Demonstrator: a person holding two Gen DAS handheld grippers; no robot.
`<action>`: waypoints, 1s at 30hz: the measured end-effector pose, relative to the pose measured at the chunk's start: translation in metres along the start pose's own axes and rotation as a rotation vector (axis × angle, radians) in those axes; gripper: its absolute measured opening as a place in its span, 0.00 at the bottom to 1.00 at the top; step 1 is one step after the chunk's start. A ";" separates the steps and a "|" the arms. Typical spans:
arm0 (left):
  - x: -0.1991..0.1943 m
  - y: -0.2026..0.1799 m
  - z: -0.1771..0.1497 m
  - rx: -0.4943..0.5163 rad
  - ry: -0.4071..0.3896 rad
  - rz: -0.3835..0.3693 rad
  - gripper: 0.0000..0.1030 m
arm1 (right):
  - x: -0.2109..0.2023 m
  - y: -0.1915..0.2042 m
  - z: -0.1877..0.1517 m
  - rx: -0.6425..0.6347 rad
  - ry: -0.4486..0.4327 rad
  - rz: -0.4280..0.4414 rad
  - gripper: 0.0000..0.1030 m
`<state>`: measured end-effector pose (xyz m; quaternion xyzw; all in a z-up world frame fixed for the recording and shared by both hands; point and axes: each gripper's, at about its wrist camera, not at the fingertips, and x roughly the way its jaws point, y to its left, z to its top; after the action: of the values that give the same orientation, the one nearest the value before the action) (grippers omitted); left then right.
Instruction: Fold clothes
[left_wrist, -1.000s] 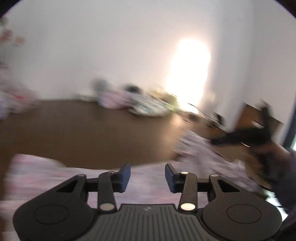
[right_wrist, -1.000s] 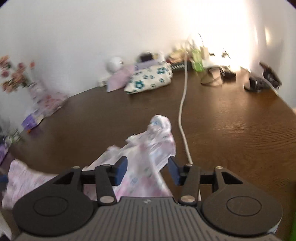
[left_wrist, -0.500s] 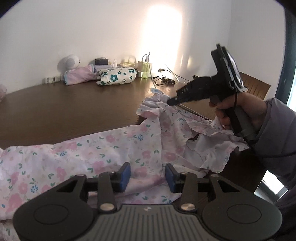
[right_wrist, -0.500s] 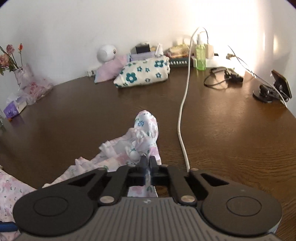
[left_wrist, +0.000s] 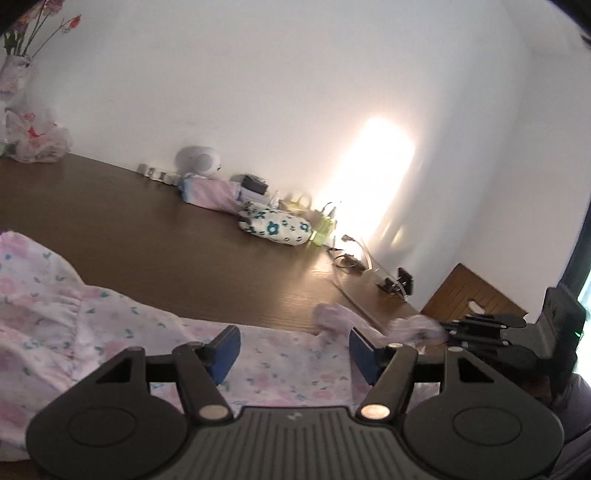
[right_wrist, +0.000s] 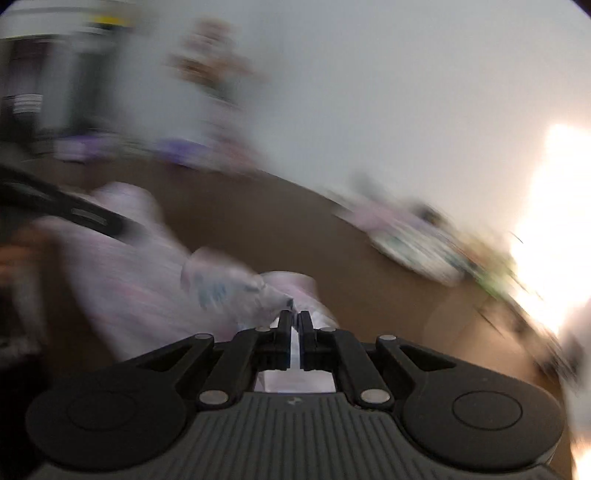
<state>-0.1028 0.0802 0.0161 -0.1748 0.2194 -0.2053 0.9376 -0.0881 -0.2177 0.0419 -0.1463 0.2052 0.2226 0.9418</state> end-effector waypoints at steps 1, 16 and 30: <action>0.003 -0.001 0.000 0.005 0.008 0.000 0.63 | 0.002 -0.012 -0.006 0.063 0.032 -0.081 0.03; 0.052 -0.035 -0.010 0.164 0.126 -0.001 0.63 | -0.032 -0.031 0.020 0.365 -0.031 0.012 0.41; 0.063 -0.043 -0.031 0.295 0.162 0.158 0.62 | 0.034 0.011 -0.011 0.035 0.275 -0.141 0.03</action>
<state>-0.0798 0.0074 -0.0137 -0.0004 0.2749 -0.1743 0.9455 -0.0693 -0.1999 0.0144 -0.1729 0.3254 0.1299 0.9205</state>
